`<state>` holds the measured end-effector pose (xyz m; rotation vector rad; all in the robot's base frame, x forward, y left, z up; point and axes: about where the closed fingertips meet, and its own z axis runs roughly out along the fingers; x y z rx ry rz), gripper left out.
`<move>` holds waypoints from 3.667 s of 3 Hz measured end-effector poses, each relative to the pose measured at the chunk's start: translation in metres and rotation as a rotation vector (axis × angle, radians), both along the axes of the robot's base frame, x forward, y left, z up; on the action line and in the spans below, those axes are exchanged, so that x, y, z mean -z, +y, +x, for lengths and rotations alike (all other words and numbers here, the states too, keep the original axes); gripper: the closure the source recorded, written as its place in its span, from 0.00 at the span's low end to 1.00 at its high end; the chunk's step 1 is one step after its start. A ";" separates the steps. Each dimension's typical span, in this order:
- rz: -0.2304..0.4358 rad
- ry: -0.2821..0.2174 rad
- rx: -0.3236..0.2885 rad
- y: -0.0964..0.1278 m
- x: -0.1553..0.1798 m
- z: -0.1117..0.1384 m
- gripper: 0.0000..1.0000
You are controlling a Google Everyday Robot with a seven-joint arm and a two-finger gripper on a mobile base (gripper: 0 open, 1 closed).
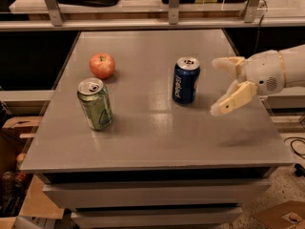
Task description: Knock pepsi can over
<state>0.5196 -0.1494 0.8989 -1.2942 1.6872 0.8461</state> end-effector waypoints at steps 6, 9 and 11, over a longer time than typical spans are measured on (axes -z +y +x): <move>0.357 -0.089 -0.023 0.059 -0.003 0.055 0.41; 0.191 -0.183 -0.138 0.053 -0.021 0.053 1.00; -0.266 -0.353 -0.300 0.060 -0.031 0.042 1.00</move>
Offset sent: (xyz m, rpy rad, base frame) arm 0.0272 0.0430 -0.0255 0.3186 0.0557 0.0160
